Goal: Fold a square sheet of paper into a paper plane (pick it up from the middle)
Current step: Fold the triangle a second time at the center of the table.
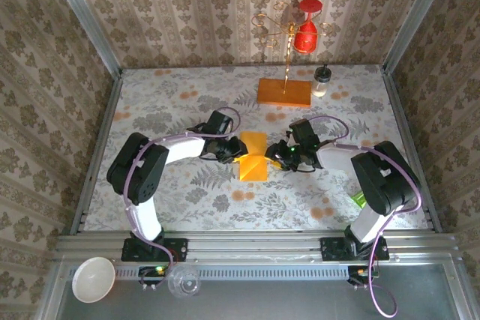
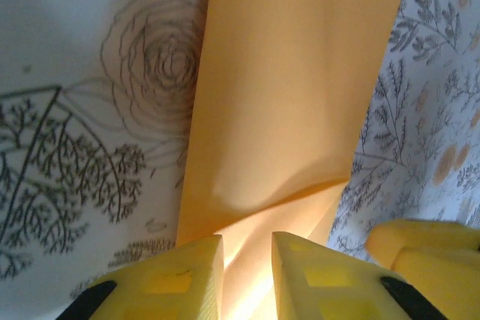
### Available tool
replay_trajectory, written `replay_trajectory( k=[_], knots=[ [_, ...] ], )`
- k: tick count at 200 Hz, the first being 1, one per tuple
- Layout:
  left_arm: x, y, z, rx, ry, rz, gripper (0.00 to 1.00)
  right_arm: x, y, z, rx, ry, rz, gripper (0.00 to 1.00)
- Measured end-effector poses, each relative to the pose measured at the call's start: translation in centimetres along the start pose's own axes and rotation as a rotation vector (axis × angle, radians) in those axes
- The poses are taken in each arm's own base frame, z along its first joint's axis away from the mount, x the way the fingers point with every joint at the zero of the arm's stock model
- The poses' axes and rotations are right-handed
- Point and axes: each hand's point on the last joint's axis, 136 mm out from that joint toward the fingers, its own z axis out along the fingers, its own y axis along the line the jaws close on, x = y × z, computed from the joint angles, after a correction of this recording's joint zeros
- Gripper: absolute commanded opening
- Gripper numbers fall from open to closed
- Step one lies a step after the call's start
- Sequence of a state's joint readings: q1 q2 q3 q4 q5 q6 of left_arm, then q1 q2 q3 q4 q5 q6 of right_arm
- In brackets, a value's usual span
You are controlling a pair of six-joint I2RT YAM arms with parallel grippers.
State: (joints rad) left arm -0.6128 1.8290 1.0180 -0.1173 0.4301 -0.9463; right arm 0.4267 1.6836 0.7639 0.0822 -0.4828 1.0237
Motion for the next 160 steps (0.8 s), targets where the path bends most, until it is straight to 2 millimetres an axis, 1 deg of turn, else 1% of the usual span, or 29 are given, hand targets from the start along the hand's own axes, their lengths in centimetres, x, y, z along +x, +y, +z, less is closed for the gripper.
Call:
replay_trajectory(
  k=[28,45,75,121,160],
  knots=[
    [-0.3,0.7,0.6,-0.008,0.0,-0.014,0.25,1.1,0.0,1.3,0.006,0.026,0.017,0.37],
    [-0.2,0.9,0.8,-0.007,0.0,-0.021,0.25,1.4,0.0,1.7,0.009,0.032,0.029,0.36],
    [-0.3,1.0,0.9,0.005,-0.008,-0.037,0.25,1.3,0.4,2.3,-0.005,0.025,0.042,0.31],
    [-0.3,0.9,1.0,0.024,-0.009,-0.051,0.25,1.1,0.7,2.7,-0.017,0.016,0.05,0.28],
    [-0.3,0.8,0.9,0.028,-0.01,-0.049,0.25,1.0,0.8,2.9,-0.021,0.012,0.064,0.23]
  ],
)
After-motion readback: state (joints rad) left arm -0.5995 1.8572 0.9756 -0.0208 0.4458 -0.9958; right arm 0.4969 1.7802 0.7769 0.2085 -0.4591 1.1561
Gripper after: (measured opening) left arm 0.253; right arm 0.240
